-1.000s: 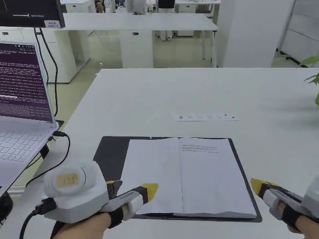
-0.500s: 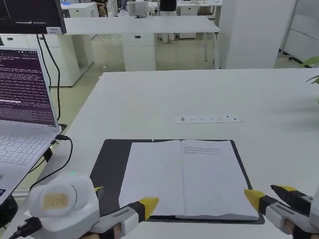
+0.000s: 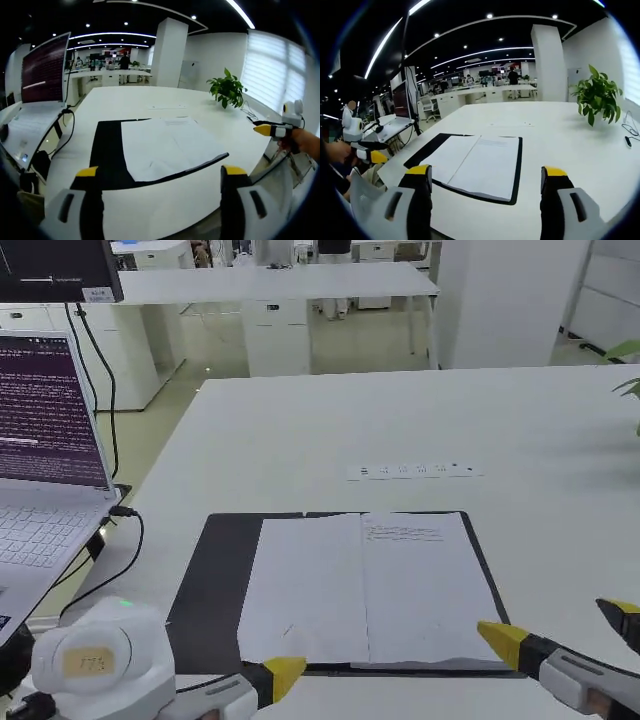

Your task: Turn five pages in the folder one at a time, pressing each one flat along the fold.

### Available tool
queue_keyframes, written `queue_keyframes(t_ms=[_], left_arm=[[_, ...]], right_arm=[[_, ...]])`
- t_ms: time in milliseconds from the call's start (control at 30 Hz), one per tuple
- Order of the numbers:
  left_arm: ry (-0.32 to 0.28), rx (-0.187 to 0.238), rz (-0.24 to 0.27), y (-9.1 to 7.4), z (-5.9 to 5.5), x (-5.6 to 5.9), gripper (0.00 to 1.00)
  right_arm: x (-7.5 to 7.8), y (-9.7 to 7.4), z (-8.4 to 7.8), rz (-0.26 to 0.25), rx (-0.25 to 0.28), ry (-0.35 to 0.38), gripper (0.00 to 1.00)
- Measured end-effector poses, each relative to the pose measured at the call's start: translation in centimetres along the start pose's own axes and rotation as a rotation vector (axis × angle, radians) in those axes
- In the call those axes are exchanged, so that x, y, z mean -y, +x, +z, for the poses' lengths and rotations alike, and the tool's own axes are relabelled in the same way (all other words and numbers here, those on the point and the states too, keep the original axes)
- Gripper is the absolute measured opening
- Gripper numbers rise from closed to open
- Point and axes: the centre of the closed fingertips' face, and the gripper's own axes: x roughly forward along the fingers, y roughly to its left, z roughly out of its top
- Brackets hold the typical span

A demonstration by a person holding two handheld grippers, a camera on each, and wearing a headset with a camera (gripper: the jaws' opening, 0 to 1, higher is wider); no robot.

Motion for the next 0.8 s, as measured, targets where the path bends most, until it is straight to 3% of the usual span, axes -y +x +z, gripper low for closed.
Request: queue_keyframes(t_ms=[100,200,400,533,667,800], left_arm=[[0.030,0.005,0.008,-0.3,0.2,-0.2,0.99],[0.006,0.025,0.012,-0.7,1.0,-0.3,0.99],[0.030,0.056,0.024,-1.6,2.5,0.3,0.99],[0.076,0.062,0.023,-2.0,2.8,0.7,0.99],[0.101,0.059,0.021,-2.2,2.9,0.5,0.99],[0.126,0.039,0.026,-2.0,2.5,0.0,0.99]], right_arm=[[0.2,-0.3,0.2,-0.003,0.017,0.015,0.96],[-0.1,-0.5,0.7,0.013,0.037,0.057,1.00],[-1.4,-0.3,1.4,0.037,0.024,0.026,1.00],[-2.1,0.3,1.4,0.061,0.018,0.016,0.99],[-2.7,0.8,0.9,0.084,-0.008,-0.016,0.98],[-2.6,1.0,0.5,0.090,-0.018,-0.002,0.98]])
